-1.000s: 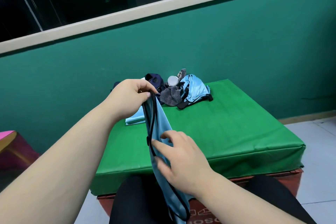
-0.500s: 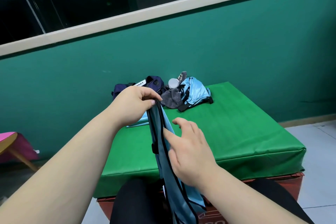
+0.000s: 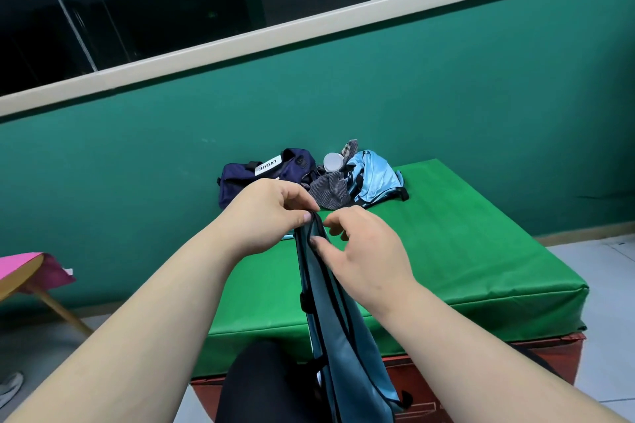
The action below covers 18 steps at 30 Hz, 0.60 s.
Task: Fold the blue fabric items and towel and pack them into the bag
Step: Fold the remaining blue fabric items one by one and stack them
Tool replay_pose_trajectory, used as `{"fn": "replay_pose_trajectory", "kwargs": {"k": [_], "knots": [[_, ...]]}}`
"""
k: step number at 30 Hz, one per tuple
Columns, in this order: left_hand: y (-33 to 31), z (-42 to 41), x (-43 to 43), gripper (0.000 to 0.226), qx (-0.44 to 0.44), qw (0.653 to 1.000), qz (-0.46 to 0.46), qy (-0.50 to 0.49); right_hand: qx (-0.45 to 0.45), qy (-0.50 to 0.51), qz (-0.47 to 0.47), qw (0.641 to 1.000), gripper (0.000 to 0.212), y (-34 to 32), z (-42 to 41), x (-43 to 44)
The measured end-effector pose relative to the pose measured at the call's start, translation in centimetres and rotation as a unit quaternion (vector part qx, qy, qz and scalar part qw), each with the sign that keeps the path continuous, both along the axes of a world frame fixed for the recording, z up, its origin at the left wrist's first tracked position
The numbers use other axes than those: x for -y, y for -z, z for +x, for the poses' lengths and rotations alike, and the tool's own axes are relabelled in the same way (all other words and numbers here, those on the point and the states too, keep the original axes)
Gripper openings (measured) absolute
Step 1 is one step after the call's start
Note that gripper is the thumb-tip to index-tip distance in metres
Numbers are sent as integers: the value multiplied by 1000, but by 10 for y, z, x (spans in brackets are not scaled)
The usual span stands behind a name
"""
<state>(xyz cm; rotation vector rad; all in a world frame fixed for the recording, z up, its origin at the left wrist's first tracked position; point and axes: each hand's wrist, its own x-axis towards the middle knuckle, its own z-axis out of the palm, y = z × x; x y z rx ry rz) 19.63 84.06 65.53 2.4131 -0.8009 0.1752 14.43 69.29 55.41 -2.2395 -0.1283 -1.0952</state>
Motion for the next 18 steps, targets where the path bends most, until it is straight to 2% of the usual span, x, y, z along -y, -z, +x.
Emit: {"fn": "replay_pose_trajectory", "kwargs": {"k": [7,18], "knots": [[3,-4,1,18,4,1000,18,2,-46,34,11,998,13,-7,-2,-3],[5,-4,-2,18,-1,1000,20,-3,-39,-71,122,989,15,0,-17,0]]}}
